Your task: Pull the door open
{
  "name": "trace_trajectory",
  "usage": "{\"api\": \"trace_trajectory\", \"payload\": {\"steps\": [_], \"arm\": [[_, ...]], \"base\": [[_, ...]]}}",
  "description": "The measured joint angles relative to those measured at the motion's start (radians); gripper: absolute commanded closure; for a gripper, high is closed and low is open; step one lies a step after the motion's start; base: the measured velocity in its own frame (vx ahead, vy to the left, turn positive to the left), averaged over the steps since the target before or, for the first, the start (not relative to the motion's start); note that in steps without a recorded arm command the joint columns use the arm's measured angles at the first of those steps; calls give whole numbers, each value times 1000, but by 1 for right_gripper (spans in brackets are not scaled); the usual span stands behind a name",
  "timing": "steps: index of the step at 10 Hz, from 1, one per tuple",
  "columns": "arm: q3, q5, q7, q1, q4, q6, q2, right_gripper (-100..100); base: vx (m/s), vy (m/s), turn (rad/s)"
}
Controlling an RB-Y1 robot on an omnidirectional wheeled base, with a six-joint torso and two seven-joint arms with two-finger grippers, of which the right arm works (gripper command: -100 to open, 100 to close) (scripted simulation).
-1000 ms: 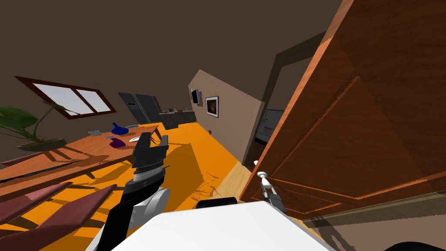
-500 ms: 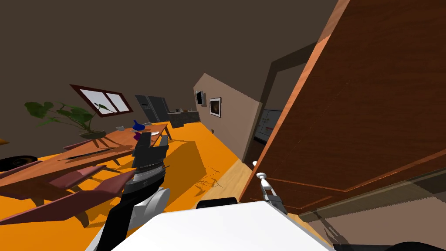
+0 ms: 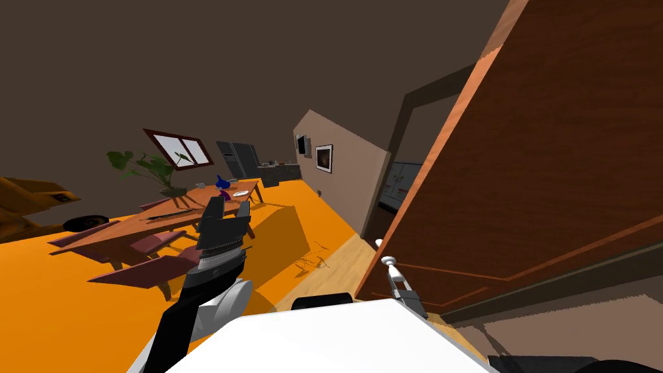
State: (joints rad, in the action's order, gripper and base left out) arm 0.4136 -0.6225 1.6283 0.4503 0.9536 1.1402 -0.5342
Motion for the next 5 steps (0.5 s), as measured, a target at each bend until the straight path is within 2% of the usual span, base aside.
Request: {"api": "trace_trajectory", "payload": {"steps": [5], "arm": [[25,18,33,-13,-29,24,-19,100]], "base": [[-194,-24,103]]}}
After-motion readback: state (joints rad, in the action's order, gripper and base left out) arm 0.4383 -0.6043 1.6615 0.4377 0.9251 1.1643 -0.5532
